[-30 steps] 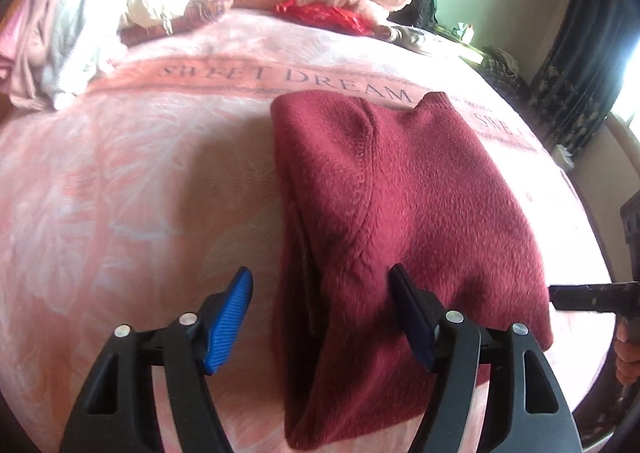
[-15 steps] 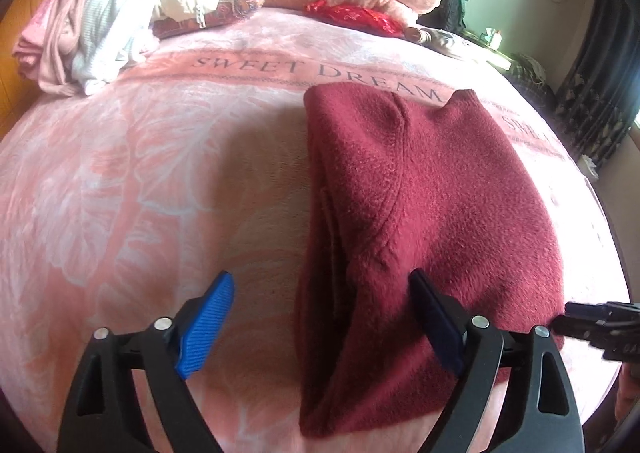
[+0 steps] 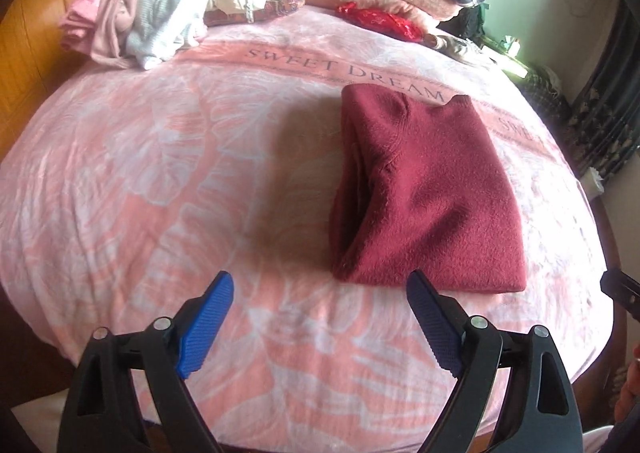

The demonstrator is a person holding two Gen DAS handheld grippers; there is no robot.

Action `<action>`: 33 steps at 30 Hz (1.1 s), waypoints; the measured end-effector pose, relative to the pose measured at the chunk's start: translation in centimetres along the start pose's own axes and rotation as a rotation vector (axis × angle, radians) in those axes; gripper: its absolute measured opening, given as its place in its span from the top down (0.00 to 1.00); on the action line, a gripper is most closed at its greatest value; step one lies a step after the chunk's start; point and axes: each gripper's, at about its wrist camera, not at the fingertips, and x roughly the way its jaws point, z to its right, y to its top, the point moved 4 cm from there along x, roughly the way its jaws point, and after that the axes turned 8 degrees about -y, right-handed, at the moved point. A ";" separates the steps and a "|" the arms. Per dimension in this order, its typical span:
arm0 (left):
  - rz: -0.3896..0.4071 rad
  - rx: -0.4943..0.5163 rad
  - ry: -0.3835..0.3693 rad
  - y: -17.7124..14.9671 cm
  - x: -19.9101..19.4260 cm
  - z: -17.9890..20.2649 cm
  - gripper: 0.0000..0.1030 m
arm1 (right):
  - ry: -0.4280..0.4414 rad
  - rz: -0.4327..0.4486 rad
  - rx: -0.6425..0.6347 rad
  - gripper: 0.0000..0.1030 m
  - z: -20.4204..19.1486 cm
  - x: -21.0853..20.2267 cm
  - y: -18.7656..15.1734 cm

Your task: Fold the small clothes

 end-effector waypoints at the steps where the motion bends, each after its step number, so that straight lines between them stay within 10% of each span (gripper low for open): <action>1: -0.006 0.002 -0.005 -0.2 -0.2 0.1 0.12 | -0.008 -0.005 0.008 0.08 0.1 -0.1 -0.4; 33: 0.015 0.086 0.010 -2.0 -3.1 0.9 0.10 | -0.073 0.006 -0.037 0.07 -3.0 0.3 -2.3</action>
